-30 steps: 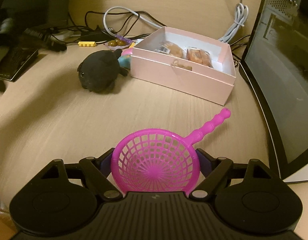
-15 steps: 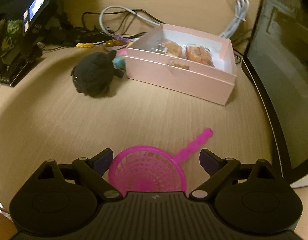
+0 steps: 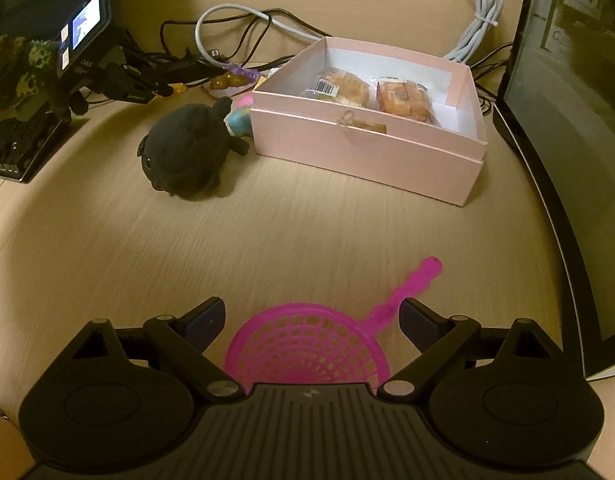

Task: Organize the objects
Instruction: 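Grasp the yellow toy brick with the left gripper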

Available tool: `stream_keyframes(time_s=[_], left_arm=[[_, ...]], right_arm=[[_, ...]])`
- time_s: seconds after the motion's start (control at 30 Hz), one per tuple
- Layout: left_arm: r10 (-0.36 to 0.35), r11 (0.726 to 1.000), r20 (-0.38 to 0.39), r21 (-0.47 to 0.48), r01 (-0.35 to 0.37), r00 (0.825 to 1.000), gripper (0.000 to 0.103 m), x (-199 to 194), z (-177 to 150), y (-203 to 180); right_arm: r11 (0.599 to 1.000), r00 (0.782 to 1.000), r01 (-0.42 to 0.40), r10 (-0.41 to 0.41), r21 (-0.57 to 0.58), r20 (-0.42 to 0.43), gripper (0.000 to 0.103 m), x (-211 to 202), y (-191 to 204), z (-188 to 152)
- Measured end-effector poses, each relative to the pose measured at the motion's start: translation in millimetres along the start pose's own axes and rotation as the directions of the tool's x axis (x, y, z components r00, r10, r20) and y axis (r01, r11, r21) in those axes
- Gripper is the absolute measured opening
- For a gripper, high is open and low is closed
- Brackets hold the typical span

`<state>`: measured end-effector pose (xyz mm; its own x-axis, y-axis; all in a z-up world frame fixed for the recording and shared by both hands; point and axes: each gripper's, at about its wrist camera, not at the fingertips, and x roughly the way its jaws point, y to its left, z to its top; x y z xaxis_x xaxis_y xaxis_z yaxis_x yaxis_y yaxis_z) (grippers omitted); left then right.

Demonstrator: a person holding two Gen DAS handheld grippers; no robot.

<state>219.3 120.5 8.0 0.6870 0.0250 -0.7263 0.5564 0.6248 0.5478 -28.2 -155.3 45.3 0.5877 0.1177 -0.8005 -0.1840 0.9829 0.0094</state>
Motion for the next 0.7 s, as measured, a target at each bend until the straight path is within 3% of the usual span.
stream_keyframes(time_s=[0.13, 0.37, 0.5, 0.57, 0.7], left_arm=[[-0.006, 1.000, -0.014, -0.023, 0.006, 1.000, 0.023, 6, 4, 2], [-0.022, 0.982, -0.044, -0.188, 0.014, 0.999, 0.020, -2, 5, 4], [-0.059, 0.941, -0.004, -0.335, 0.054, 0.998, 0.010, -27, -9, -3], [-0.081, 0.914, 0.017, -0.397, 0.081, 0.997, 0.010, -43, -19, -10], [-0.143, 0.839, 0.077, -0.519, 0.162, 0.987, 0.010, -85, -39, -25]], right_arm=[[1.000, 1.000, -0.001, 0.001, 0.005, -0.012, 0.095, 2, -1, 1], [1.000, 1.000, 0.011, -0.011, 0.004, 0.001, 0.095, -2, 2, 2], [1.000, 1.000, 0.017, -0.017, 0.004, 0.011, 0.095, -5, 1, 2], [1.000, 1.000, 0.018, -0.018, 0.003, 0.014, 0.095, -5, 1, 2], [0.999, 1.000, 0.025, -0.025, -0.027, 0.015, 0.095, -6, 4, -2]])
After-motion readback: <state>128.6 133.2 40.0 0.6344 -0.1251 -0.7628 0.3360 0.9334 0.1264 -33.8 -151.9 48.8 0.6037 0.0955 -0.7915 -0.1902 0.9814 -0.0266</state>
